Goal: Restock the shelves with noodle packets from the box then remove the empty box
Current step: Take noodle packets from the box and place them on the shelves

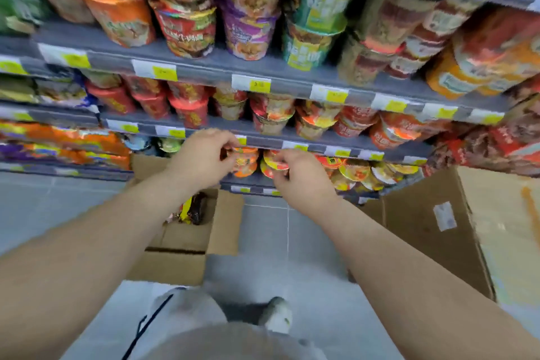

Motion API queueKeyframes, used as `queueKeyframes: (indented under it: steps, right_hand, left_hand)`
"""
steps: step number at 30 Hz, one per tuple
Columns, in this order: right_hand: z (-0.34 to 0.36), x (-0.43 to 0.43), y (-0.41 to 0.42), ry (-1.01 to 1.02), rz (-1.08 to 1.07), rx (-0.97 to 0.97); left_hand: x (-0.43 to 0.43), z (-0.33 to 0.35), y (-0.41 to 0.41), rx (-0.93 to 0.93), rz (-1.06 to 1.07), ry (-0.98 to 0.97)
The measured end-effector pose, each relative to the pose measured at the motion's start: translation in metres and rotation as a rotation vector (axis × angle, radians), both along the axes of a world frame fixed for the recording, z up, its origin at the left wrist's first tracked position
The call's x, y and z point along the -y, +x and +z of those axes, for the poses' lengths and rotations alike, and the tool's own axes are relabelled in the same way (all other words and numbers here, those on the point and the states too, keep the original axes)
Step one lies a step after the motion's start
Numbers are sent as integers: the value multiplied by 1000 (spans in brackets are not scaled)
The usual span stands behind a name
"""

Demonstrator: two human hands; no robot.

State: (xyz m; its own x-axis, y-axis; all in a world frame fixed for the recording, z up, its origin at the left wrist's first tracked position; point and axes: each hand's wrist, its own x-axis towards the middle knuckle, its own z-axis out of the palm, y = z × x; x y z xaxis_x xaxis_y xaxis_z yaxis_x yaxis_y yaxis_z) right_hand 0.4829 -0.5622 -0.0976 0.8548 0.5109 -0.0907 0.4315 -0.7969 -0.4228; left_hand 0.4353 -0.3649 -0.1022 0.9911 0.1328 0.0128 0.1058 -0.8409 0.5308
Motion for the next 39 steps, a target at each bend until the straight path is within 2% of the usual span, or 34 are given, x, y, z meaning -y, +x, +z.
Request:
queueKeyframes:
  steps: [8,11,14,23,26,30,35,39]
  right_hand:
    - [-30,-92,35,-52,417,-102]
    - [-55,-123,45,-78,454,-162]
    - [-83,-146,54,-124,456,-202]
    - [-170,-194,88,-296,686,-291]
    - [-220,-204,100,-314,766,-300]
    - [-312,-209,108,-400,883,-290]
    - [-440,-216,106,-436,965,-286]
    - [-540,-234,106,-348,1024,-277]
  left_hand:
    - [-54,-31,-67,-103,477,-40]
    - [-73,-54,-73,-166,585,-80]
    - [-85,-80,-71,-226,601,-58]
    - [-87,-160,-59,-351,882,-182]
    - [-82,-207,-52,-388,951,-184]
    - [-78,-301,-45,-497,1025,-292]
    - [-85,-433,-33,-568,1006,-308]
    - [-103,-532,-20,-599,896,-235]
